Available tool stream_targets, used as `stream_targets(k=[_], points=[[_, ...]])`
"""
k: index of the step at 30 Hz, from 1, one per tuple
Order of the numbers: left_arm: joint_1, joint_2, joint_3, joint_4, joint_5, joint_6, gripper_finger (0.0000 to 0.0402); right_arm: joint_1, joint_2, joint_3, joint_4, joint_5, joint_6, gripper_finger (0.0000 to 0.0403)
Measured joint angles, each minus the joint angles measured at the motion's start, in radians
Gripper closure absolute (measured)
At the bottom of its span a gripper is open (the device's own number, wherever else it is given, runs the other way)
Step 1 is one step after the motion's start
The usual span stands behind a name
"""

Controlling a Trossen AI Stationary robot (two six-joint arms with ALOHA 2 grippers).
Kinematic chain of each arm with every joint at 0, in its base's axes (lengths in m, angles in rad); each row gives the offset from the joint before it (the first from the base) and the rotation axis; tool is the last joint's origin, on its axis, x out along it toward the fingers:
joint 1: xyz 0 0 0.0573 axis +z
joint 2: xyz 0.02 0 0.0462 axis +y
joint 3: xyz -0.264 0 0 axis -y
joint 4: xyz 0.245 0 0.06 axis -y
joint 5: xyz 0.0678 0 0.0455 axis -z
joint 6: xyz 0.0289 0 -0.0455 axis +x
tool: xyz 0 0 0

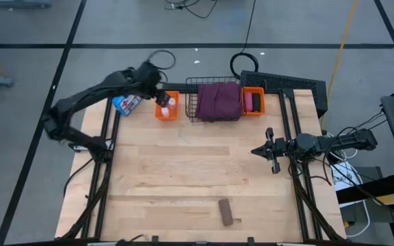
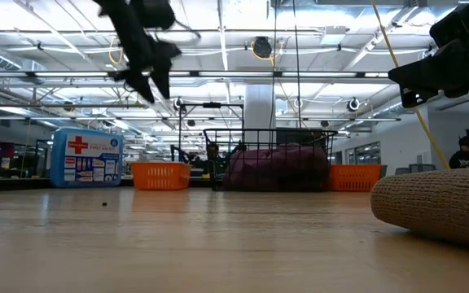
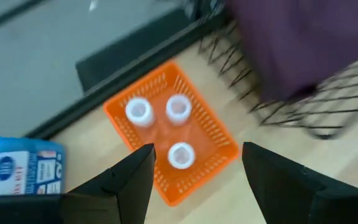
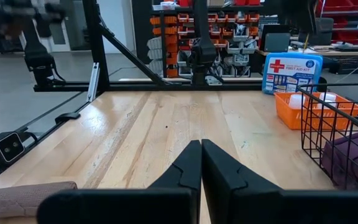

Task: Pick & place medical supplies in basket/bin
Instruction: Put the brown bandage into the right orange bin

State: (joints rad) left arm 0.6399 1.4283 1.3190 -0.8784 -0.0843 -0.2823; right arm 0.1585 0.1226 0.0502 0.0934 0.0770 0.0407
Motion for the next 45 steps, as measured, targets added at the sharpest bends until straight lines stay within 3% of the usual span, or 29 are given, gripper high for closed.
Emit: stream_targets(k=[17,25,35,39,45], points=[[0.000,-0.651,0.001,0.010,0.031,0.045,0.0151,0.000,0.000,0.000,0.000,0.000,0.000,0.0403],[0.000,-0.810,0.001,0.007,0.031,0.117,0.0151,0.000,0.000,0.000,0.000,0.000,0.000,0.0403],[0.000,-0.894,0.000,-0.091,0.003,0.165,0.0151,0.000,0.000,0.000,0.000,0.000,0.000,0.0403],[0.000,-0.938,-0.073,-0.123,-0.065,0.136,0.0151,0.000,0.000,0.000,0.000,0.000,0.000,0.0403],[0.000,-1.048,-0.331,-0.025,-0.161,0.083,0.0151,0.000,0.000,0.000,0.000,0.000,0.000,0.0403]])
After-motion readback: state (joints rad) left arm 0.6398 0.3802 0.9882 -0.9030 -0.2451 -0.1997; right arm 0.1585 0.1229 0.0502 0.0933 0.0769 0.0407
